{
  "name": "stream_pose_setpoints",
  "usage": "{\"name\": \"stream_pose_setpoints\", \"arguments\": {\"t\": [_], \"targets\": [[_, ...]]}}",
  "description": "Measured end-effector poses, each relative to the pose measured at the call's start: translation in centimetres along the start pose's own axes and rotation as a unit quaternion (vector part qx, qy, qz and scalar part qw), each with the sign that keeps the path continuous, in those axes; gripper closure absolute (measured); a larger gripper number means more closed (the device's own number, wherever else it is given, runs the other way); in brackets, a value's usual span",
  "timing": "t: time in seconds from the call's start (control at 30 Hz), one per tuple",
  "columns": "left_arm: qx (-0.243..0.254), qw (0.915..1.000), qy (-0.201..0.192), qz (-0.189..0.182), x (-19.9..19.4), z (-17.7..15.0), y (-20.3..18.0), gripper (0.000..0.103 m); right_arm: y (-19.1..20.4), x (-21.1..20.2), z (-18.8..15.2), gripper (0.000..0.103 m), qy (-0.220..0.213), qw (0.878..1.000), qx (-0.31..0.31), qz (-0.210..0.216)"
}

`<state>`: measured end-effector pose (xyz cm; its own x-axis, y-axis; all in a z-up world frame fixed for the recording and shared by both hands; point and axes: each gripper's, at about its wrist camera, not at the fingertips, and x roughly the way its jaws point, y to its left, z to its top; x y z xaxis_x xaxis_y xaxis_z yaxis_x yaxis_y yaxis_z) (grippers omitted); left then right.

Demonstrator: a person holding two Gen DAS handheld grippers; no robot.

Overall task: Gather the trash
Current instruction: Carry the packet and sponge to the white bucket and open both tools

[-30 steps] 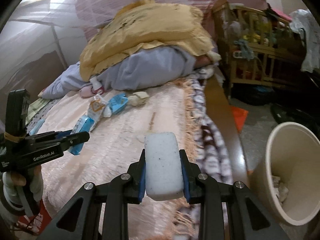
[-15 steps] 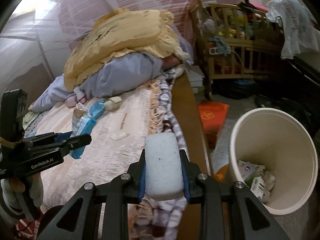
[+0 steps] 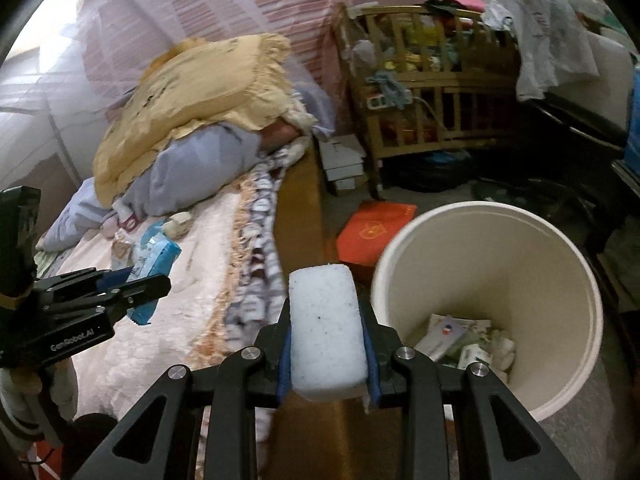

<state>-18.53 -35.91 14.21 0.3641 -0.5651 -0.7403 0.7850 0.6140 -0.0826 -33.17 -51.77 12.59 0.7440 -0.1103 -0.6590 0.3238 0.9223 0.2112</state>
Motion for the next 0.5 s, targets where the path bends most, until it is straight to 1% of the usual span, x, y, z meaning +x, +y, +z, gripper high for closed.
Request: {"name": "stream_pose_setpoints", "arguments": {"t": [0.33, 0.5], "targets": [[0.030, 0.9991, 0.002, -0.030, 2.2, 2.6, -4.5, 0.076, -5.4, -0.7, -0.2, 0.075, -0.004, 0.998, 0.043, -0.034], [0.043, 0.9982, 0.005, -0.041, 3.4, 3.3, -6.7, 0.076, -7.4, -1.0, -0.6, 0.075, -0.003, 0.997, 0.055, -0.049]]}}
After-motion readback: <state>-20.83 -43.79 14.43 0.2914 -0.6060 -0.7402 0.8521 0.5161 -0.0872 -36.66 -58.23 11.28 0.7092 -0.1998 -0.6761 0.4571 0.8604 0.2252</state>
